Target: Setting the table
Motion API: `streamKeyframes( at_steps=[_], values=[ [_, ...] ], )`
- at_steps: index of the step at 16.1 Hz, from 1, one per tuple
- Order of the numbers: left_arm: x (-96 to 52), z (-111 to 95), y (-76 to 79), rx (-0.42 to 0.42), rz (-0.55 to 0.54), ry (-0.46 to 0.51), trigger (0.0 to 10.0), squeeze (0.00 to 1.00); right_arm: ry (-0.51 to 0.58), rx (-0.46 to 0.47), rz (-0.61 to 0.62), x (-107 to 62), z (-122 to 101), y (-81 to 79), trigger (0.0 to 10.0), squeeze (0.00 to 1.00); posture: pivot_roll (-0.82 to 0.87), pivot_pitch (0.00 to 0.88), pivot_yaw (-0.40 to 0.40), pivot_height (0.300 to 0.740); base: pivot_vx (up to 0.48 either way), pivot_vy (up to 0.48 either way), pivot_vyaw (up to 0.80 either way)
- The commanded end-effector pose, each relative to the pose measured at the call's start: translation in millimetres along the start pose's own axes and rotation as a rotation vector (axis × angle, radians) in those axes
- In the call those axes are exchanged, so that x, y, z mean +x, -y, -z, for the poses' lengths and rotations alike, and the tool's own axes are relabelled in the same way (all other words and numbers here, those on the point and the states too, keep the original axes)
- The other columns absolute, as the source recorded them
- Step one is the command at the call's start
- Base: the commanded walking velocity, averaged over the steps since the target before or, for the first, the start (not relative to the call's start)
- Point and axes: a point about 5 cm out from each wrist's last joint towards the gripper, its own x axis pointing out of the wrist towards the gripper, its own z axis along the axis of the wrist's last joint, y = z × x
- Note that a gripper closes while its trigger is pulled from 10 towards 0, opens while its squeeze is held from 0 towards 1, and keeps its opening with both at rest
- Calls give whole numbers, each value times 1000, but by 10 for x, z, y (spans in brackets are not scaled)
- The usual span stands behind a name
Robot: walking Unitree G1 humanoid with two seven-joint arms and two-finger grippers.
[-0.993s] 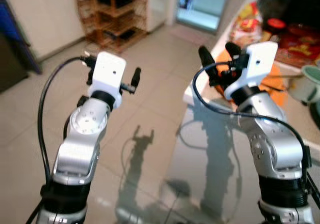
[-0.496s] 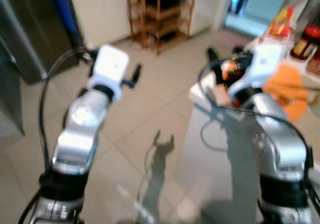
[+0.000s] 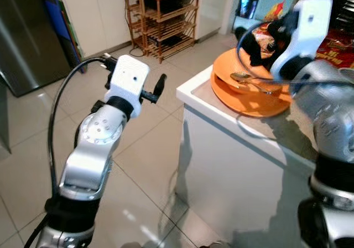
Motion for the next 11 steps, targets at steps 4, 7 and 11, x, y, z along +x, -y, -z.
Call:
streamKeyframes(
  at_steps=[4, 7, 11],
  values=[
    [-99, -73, -15, 5, 37, 12, 10000, 0, -57, 53, 11, -53, -85, 233, 10000, 1000, 53, 100, -52, 740, 0, 0, 0],
    [-152, -75, 49, 7, 79, 9, 10000, 0, -161, 38, 16, -38, -26, 391, 10000, 1000, 50, 79, -50, 740, 0, 0, 0],
    [-94, -68, 148, 3, 139, 2, 10000, 0, -321, 127, -19, 151, 36, 525, 10000, 0, 48, 49, -64, 740, 0, 0, 0]
  ],
)
